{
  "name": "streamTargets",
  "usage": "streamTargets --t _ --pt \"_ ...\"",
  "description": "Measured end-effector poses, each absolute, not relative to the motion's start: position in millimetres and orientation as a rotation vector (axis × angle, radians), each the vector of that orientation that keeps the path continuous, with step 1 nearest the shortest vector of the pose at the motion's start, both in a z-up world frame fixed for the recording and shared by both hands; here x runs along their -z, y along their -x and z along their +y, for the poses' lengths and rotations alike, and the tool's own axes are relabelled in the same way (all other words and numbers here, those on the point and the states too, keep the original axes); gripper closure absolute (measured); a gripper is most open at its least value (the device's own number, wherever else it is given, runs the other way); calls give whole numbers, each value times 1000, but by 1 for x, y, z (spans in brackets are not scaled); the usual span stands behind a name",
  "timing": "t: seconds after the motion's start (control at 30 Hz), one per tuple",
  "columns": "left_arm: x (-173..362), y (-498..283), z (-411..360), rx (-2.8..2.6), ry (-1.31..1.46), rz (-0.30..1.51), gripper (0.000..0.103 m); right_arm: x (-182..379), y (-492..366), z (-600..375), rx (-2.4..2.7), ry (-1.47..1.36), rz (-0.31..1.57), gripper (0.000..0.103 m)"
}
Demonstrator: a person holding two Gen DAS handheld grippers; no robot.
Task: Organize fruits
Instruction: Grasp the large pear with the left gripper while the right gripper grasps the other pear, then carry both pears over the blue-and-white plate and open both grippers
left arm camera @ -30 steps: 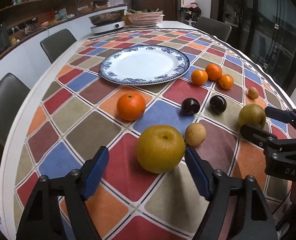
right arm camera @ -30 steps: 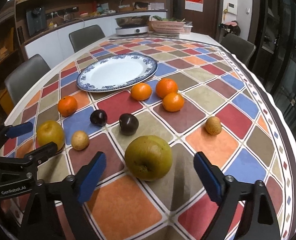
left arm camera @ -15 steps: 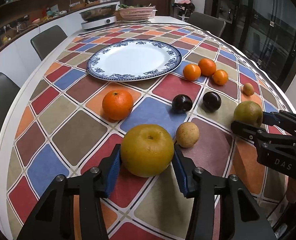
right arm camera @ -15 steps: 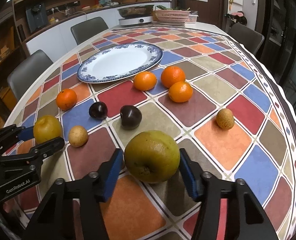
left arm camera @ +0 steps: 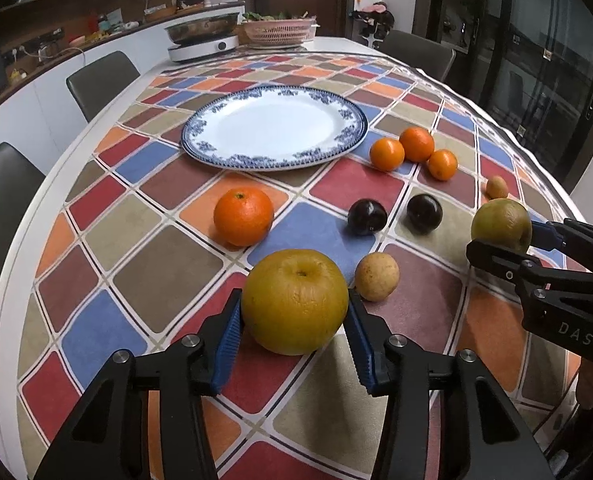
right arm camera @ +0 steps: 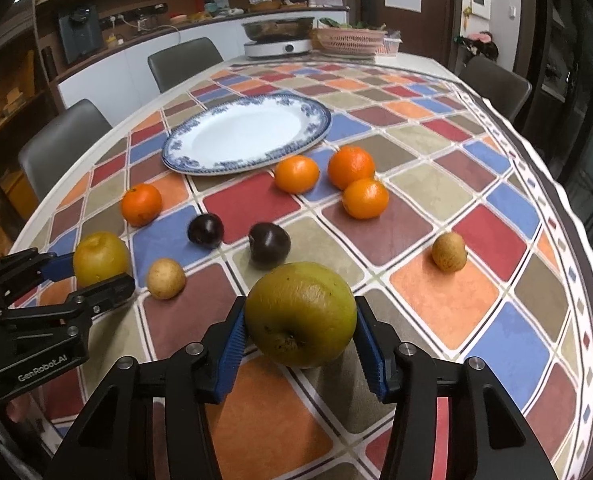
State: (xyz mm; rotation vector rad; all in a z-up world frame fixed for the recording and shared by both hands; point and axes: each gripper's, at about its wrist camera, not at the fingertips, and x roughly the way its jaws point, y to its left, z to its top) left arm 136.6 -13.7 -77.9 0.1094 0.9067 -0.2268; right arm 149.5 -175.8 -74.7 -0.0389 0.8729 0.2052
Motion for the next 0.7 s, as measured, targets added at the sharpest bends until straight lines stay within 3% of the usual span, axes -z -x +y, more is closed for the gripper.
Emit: streamTargets --t 0.7 --pt "6 -159 5 221 -99 735 55 2 -176 -151 -318 54 730 52"
